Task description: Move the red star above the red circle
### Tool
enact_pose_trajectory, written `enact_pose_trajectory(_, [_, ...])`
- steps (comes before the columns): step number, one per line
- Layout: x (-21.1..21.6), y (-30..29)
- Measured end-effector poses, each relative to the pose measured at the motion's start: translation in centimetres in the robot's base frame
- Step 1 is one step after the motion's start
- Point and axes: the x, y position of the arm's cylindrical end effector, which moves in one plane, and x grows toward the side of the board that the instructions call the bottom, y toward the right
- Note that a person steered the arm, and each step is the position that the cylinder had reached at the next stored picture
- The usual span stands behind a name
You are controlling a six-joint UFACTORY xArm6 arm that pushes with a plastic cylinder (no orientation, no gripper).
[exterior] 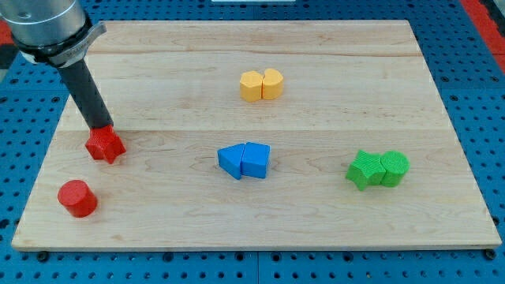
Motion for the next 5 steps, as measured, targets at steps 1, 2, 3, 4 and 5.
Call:
enact_pose_trajectory(1, [0.8,0.1])
enact_pose_trajectory(2, [0.6,0.2])
enact_pose_trajectory(3, [-0.5,2.8])
enact_pose_trajectory(4, [-0.2,3.9])
enact_pose_trajectory(5, [0.9,3.0])
